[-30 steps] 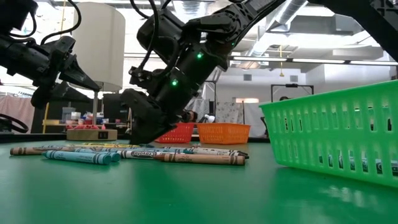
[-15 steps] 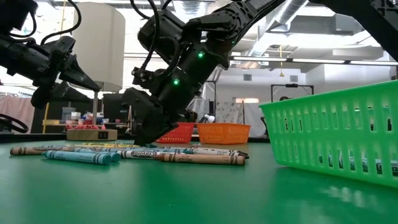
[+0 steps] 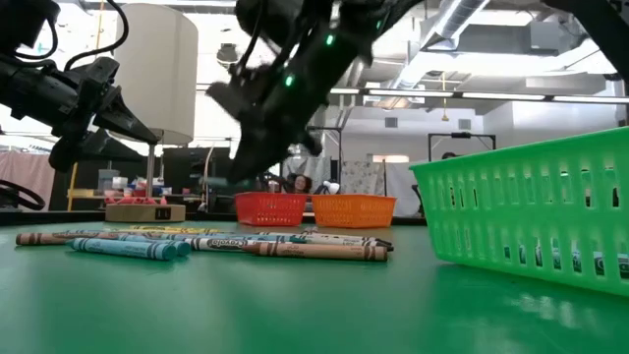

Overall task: Sort crayons
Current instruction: Put the green crayon into the green bin

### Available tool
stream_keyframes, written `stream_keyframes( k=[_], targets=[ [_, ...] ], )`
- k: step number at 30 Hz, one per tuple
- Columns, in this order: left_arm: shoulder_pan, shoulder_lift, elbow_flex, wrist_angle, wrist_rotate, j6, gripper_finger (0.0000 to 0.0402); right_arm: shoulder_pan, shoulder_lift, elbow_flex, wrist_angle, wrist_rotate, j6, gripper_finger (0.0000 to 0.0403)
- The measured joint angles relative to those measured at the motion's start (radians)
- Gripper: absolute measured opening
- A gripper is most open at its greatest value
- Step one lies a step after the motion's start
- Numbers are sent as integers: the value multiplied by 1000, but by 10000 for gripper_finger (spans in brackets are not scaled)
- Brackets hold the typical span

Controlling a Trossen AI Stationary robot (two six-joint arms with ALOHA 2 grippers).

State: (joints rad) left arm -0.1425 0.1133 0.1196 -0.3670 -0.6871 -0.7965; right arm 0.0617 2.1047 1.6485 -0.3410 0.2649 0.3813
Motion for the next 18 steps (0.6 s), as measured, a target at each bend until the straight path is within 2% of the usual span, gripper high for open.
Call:
stream_keyframes(
  k=[5, 8, 18],
  targets=[
    [0, 0, 0, 0, 3, 0, 215, 35, -93, 0, -136, 0, 106, 2],
    [0, 0, 0, 0, 24, 0, 215, 82, -149, 2, -277, 0, 214, 2],
    [0, 0, 0, 1, 63, -24, 215, 335, -224, 1, -659, -1, 708, 2]
  ],
)
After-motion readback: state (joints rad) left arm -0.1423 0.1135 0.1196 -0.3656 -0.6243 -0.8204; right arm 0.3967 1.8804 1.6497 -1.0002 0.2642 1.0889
